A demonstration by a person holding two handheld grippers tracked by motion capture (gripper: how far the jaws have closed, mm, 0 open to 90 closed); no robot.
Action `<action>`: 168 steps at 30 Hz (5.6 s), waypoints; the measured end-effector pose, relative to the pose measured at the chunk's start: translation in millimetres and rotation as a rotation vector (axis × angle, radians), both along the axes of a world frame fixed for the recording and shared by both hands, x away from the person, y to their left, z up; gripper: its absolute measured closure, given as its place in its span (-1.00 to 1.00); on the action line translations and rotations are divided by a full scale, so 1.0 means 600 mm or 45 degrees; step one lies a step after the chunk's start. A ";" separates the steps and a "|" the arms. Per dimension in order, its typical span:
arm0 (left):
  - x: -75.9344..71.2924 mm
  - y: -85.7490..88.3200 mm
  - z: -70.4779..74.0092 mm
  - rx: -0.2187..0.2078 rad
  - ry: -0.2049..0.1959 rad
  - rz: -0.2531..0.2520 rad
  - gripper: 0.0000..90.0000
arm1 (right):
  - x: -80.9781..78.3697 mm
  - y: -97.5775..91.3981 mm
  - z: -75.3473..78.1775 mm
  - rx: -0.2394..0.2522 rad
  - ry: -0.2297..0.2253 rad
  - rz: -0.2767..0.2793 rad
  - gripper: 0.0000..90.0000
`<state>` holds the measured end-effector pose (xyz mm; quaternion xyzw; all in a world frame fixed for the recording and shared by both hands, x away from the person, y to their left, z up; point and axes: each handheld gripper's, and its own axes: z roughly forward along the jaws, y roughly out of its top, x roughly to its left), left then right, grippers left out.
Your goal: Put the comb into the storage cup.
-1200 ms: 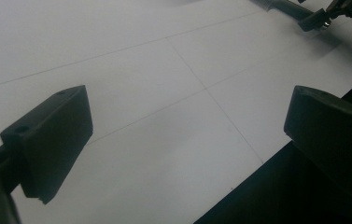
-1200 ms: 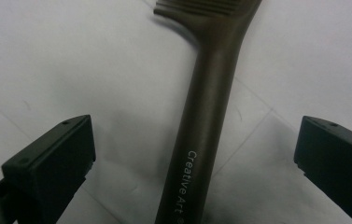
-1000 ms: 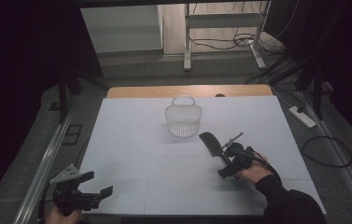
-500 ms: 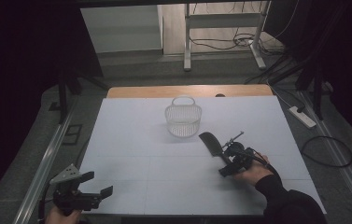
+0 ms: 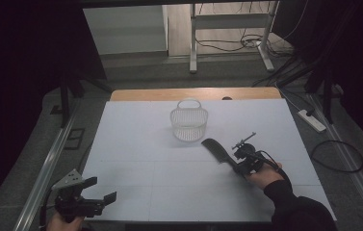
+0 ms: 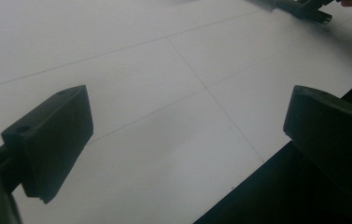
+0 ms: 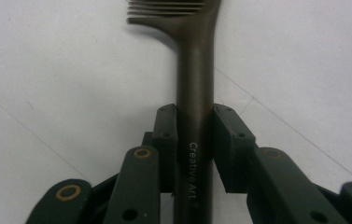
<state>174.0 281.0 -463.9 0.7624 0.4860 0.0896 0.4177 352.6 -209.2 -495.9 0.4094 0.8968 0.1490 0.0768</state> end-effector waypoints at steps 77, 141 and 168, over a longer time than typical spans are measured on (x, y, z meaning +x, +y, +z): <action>0.106 -0.096 0.055 -0.032 -0.089 -0.210 -1.00 | -0.091 -0.040 0.086 0.341 -0.349 0.181 0.60; 0.241 -0.251 0.076 -0.186 -0.026 -0.406 -1.00 | -0.129 0.050 0.100 0.458 -0.532 0.343 0.60; 0.246 -0.266 0.060 -0.252 0.091 -0.442 -0.75 | -0.153 0.089 0.094 0.463 -0.596 0.426 0.60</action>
